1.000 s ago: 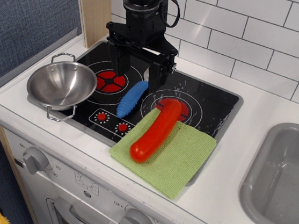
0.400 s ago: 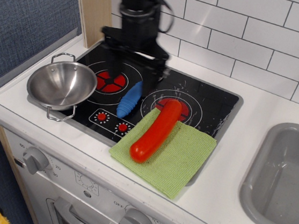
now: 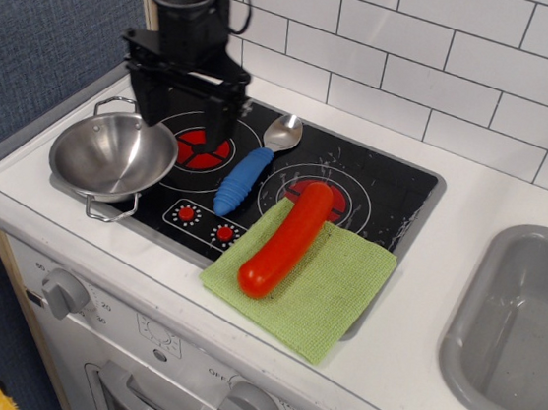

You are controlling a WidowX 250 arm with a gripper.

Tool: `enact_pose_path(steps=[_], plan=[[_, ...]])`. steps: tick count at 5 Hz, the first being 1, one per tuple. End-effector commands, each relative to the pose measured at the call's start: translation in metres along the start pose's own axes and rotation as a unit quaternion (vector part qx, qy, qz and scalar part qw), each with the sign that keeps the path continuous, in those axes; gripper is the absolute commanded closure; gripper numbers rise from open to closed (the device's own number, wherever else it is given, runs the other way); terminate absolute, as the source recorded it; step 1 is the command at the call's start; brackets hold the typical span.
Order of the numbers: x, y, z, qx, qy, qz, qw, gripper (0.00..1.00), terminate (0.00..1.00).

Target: Pick up the pot and move it behind the green cloth.

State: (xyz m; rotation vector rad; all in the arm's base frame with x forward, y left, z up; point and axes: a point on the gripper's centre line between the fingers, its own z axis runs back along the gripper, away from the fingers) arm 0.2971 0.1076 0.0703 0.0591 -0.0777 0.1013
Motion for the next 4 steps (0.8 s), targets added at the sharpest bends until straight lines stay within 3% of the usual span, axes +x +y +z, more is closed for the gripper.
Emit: enact_pose_path(steps=[1,2,3,4], plan=[[0.0026,0.0126,-0.0313,0.016,0.041,0.027,0.9987,0.0,0.0],[0.0041,0.0117,-0.041,0.021,0.054,0.03,0.9979,0.0,0.0],[0.0033,0.014,-0.0402,0.021,0.048,0.033,0.9981,1.0,0.0],[0.001,0.0157,-0.0322,0.022,0.034,0.033,0.9986,1.0,0.0]])
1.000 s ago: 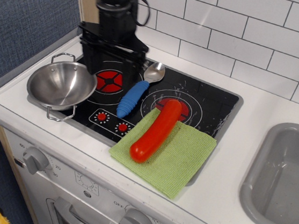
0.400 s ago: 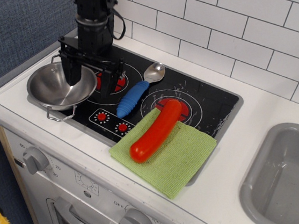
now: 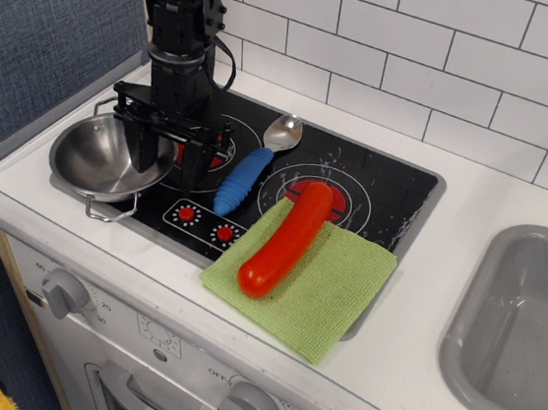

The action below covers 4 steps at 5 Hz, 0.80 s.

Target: Pick up the pot and move it behind the green cloth.

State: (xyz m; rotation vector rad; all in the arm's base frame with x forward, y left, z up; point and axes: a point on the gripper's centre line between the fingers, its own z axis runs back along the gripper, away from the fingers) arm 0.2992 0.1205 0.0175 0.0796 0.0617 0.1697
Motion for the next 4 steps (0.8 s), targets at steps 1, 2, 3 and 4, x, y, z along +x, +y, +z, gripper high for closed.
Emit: enact_pose_path(steps=[1,2,3,4], plan=[[-0.006,0.009,0.032,0.004,-0.054,0.012,0.9985,1.0,0.0],[-0.011,0.01,0.043,0.009,-0.07,0.024,0.9972,1.0,0.0],[-0.011,-0.005,0.064,0.002,-0.099,0.026,0.9948,1.0,0.0],[0.004,-0.055,0.089,-0.025,-0.128,-0.039,0.9907,1.0,0.0]])
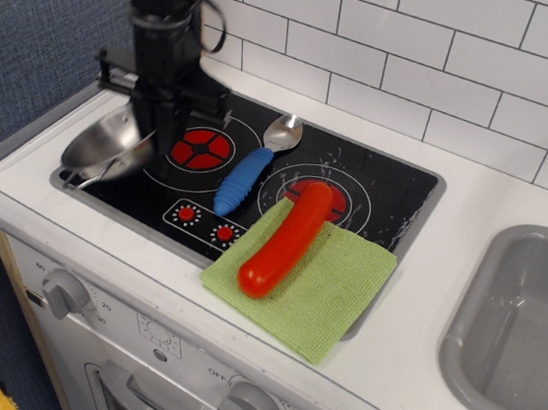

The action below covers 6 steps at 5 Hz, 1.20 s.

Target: Pick up the pot and move it behind the green cloth.

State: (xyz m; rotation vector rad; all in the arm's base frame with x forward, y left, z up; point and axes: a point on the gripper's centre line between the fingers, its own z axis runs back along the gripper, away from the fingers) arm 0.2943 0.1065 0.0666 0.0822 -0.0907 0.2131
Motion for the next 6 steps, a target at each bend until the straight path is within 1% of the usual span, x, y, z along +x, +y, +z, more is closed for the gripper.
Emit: enact_pose_path(steps=[1,2,3,4,6], plan=[[0.029,-0.099,0.044,-0.029,-0.07,-0.114,0.9906,1.0,0.0],[0.039,-0.135,0.036,-0.028,-0.064,-0.142,0.9874,1.0,0.0],[0.051,-0.16,0.028,-0.025,-0.063,-0.157,0.9853,1.0,0.0],[0.058,-0.176,0.023,-0.024,-0.063,-0.163,0.9843,1.0,0.0],[0.055,-0.199,0.014,-0.014,-0.059,-0.187,0.9806,1.0,0.0]])
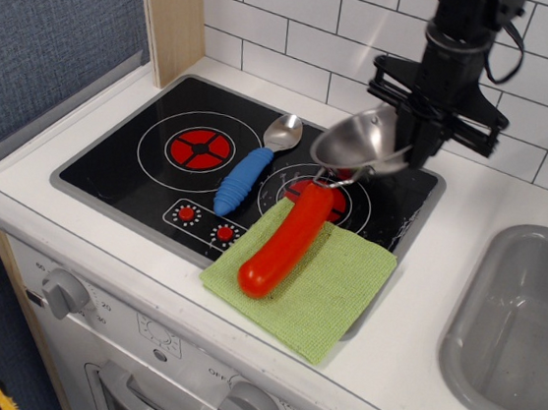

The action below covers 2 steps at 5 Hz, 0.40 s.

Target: Pick up the pot and move it behind the green cloth.

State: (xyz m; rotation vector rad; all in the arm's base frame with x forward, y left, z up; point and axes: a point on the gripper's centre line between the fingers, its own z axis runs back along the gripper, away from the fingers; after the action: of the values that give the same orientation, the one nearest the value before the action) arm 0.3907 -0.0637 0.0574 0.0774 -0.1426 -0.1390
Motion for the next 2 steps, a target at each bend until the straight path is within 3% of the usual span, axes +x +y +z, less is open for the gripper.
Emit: enact_pose_path(steps=[1,2], plan=[[0.0012,-0.0162,0.0131,0.008,-0.021,-0.026,0.9994,0.0,0.0],[0.0002,-0.0169,0.014,0.002,-0.012,-0.015,0.9998,0.0,0.0]])
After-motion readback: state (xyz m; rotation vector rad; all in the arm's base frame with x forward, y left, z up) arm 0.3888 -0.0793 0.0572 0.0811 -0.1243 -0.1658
